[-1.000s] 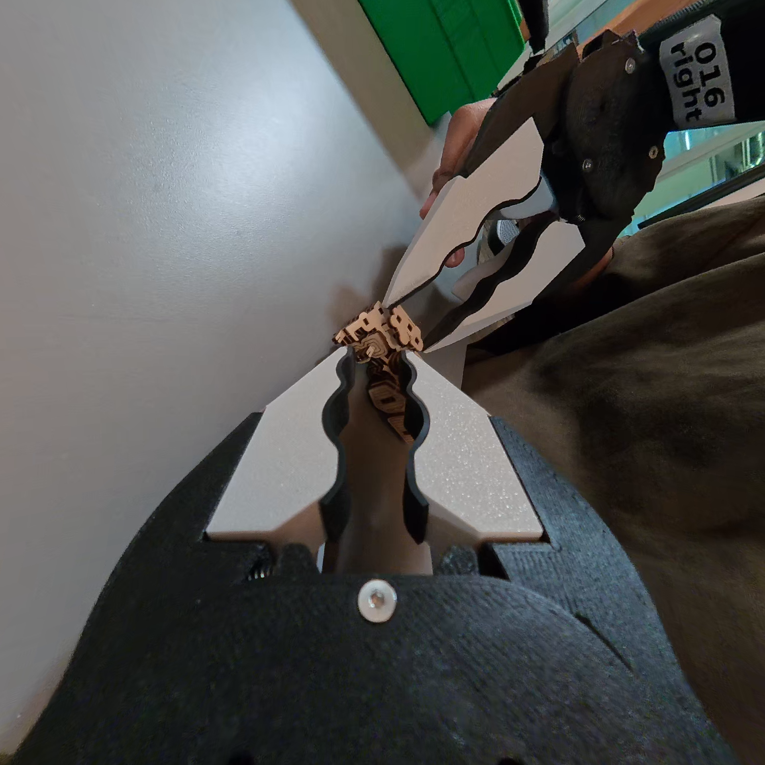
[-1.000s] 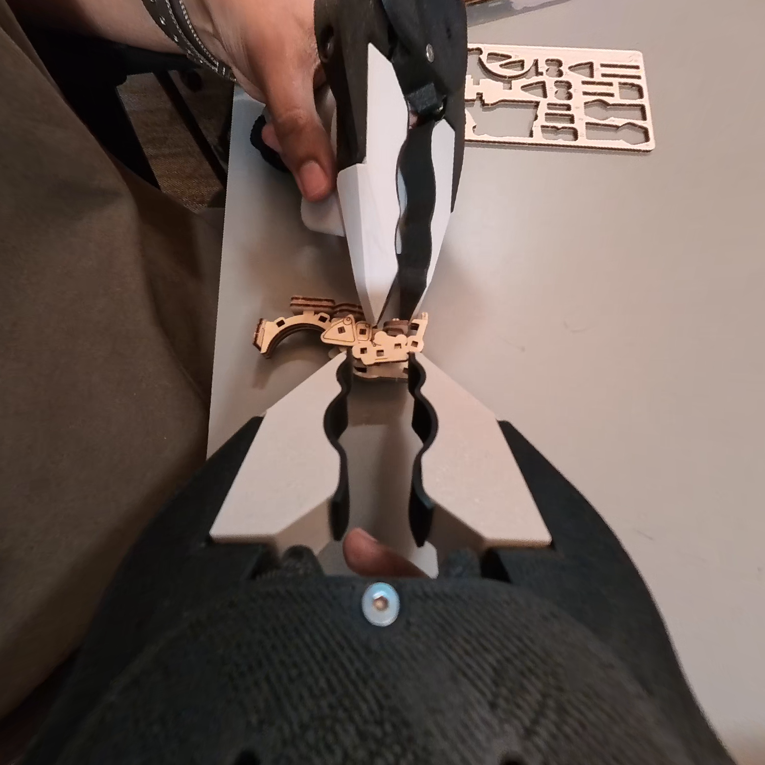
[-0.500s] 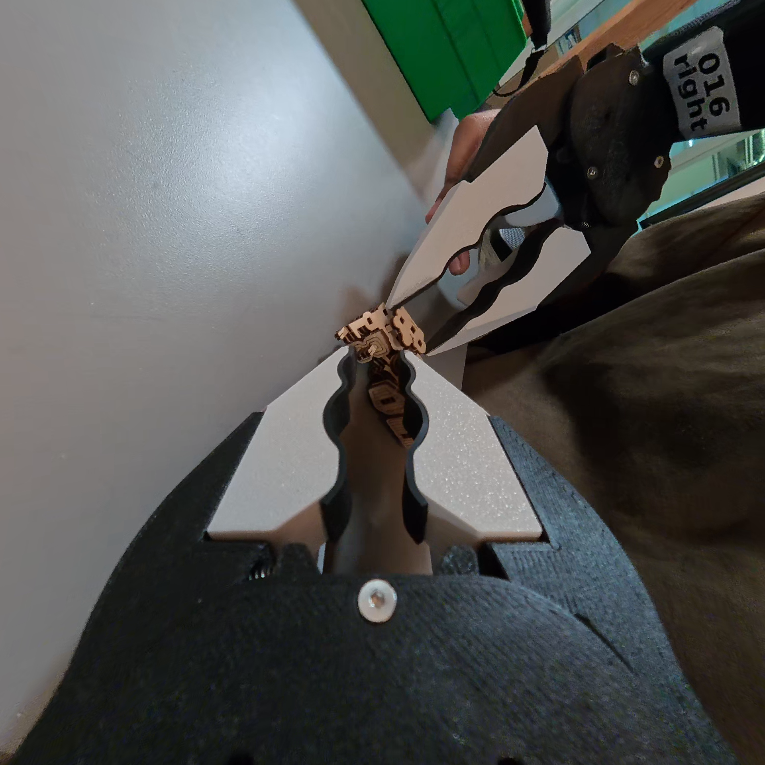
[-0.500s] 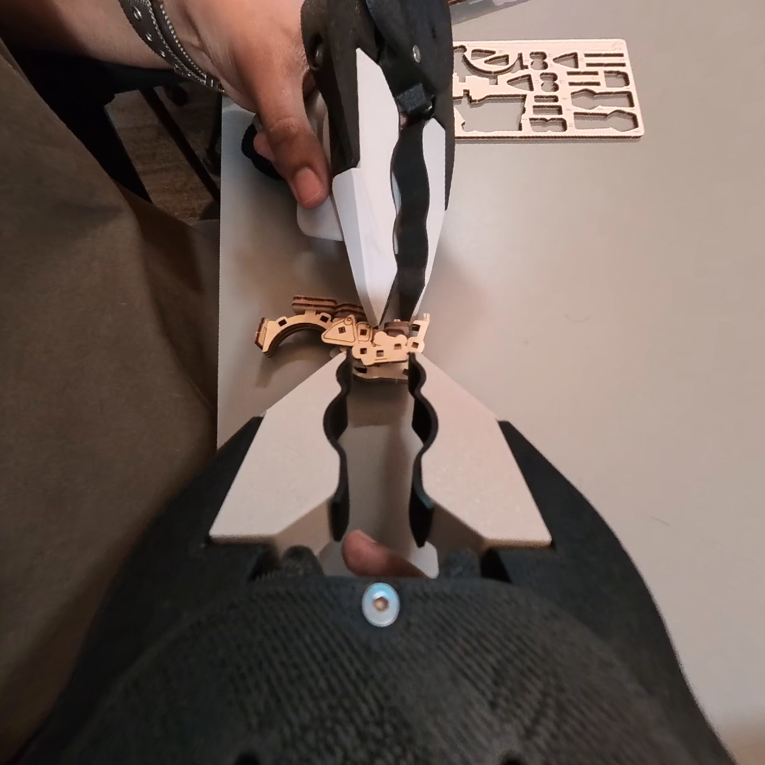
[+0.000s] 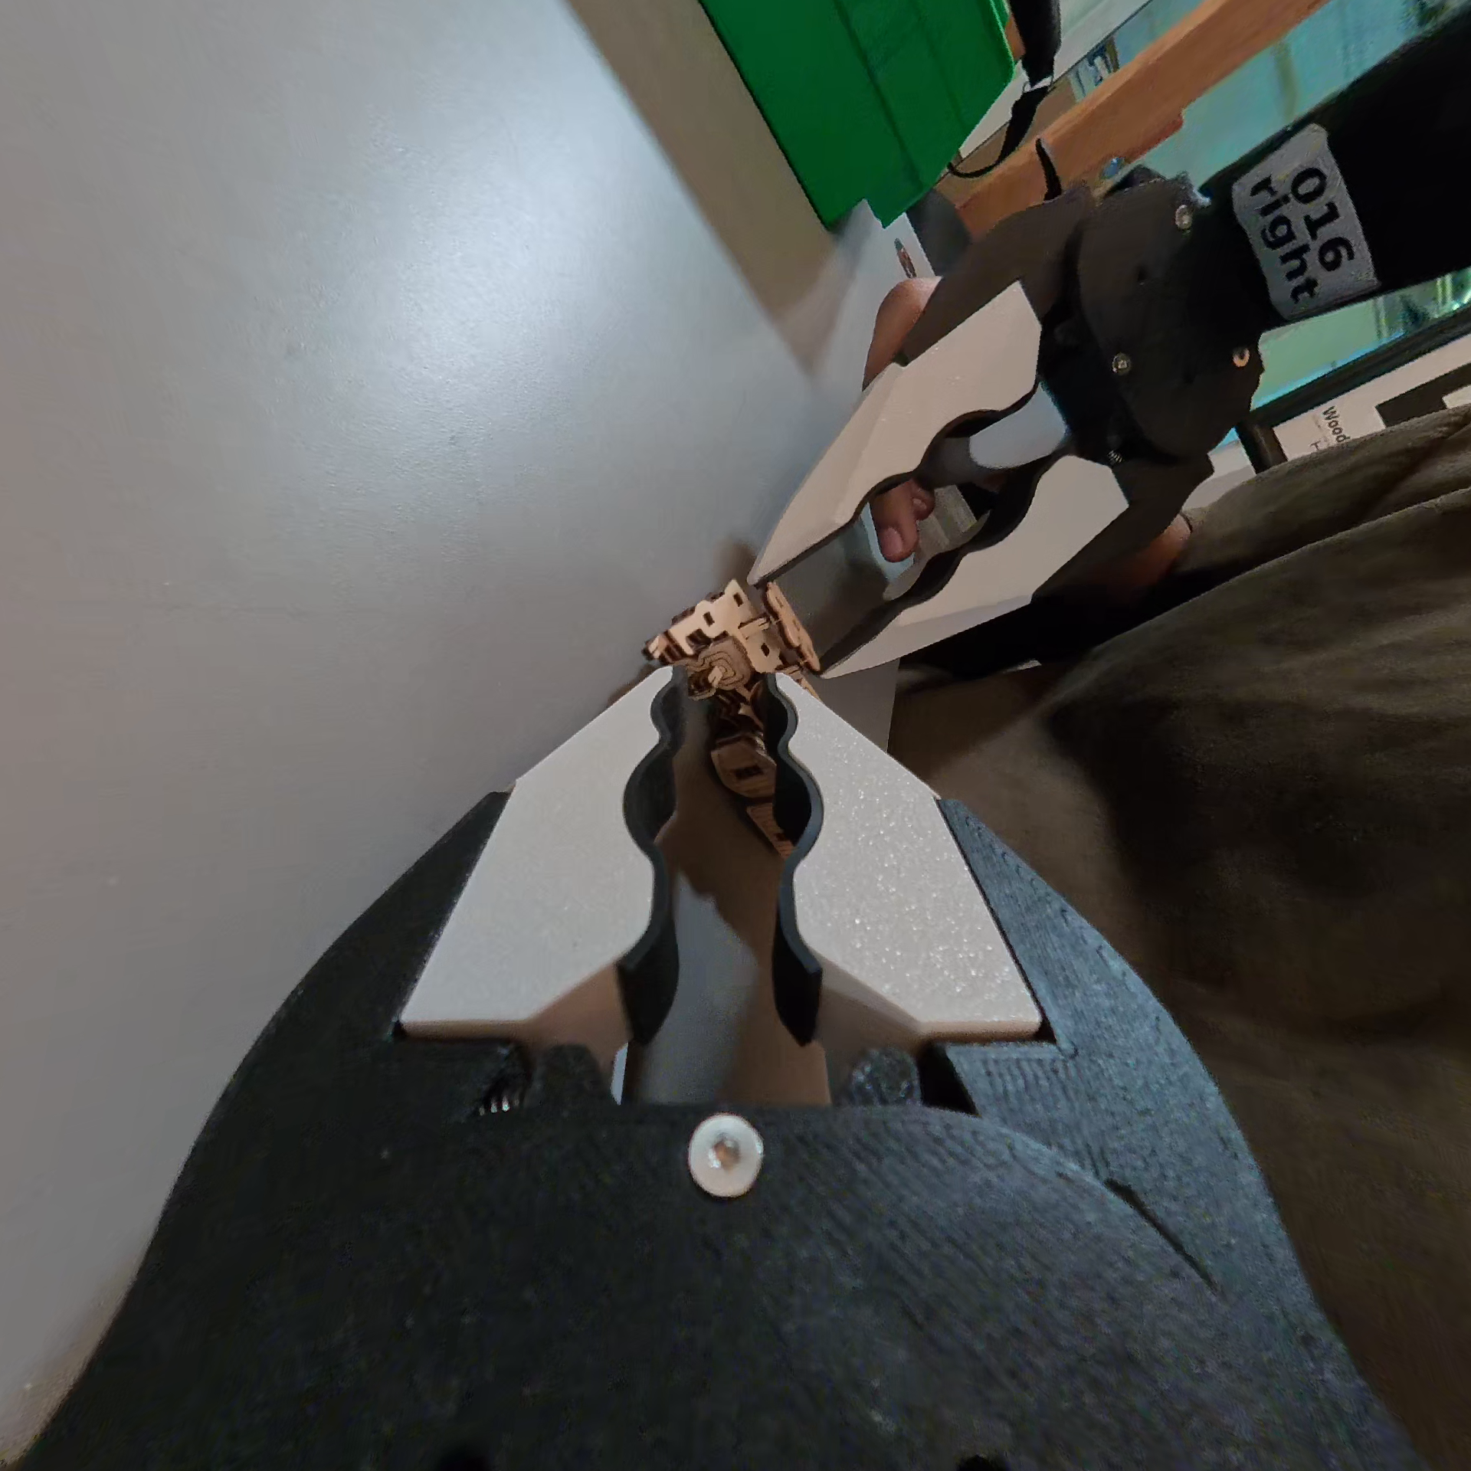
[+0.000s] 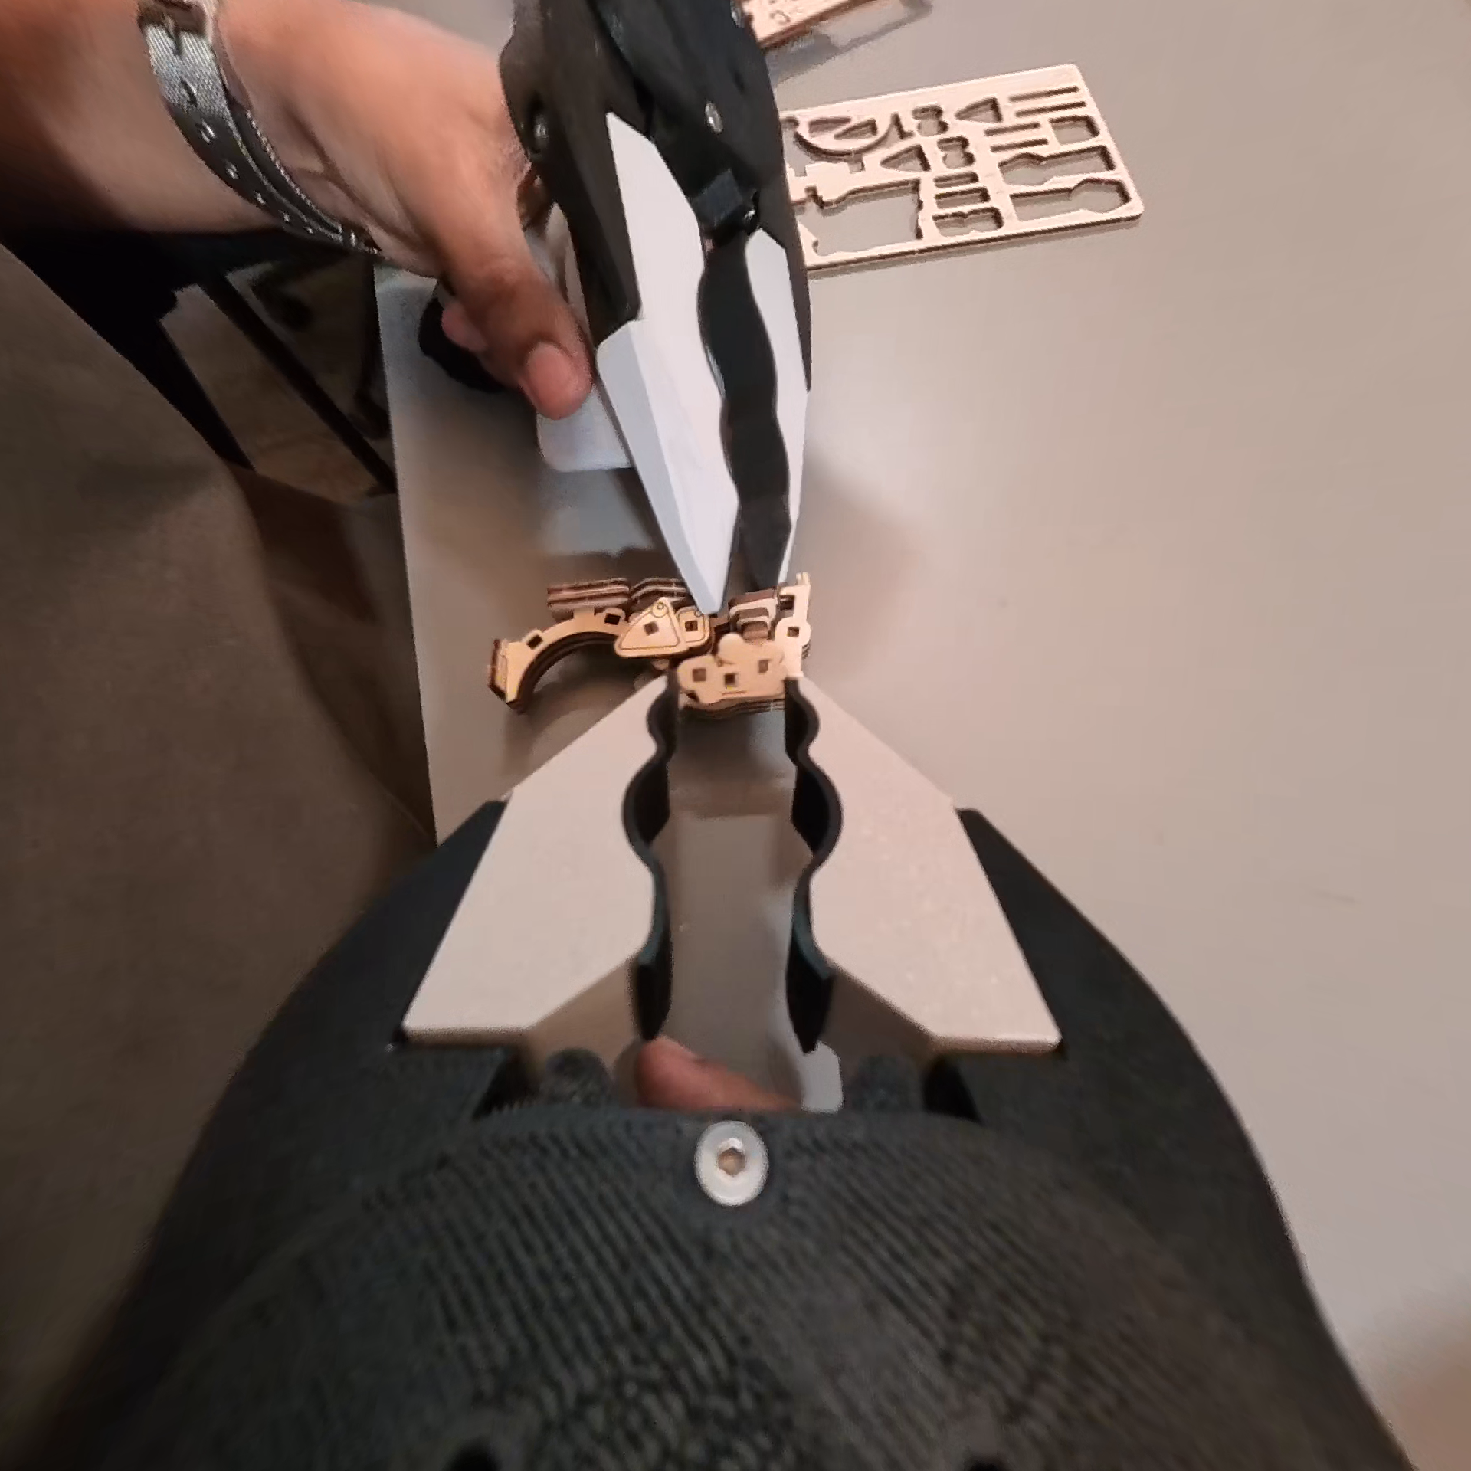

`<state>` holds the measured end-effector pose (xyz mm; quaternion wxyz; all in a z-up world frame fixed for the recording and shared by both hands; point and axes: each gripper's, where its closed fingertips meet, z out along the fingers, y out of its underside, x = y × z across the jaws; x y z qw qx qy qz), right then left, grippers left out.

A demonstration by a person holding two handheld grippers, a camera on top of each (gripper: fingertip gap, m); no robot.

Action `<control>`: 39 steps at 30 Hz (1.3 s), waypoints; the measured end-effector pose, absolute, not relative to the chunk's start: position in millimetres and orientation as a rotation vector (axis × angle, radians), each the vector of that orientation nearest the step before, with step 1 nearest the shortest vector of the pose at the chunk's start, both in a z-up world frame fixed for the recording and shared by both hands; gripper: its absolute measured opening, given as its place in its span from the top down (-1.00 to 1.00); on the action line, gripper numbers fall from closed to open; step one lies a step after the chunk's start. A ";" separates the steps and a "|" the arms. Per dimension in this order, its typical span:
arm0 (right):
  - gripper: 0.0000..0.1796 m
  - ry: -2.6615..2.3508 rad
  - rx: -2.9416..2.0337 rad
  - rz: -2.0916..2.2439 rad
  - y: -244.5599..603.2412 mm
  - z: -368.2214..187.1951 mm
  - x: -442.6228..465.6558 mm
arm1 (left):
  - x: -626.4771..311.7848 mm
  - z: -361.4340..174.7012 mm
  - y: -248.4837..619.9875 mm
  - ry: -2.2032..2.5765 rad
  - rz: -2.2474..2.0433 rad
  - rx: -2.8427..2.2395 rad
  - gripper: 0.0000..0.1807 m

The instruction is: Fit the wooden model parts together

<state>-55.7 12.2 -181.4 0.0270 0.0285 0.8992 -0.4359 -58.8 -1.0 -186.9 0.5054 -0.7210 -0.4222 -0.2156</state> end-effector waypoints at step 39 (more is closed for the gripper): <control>0.72 2.806 0.331 -1.515 33.4 -167.9 -110.3 | -87.4 -144.7 -25.9 -0.958 -0.398 -1.495 0.71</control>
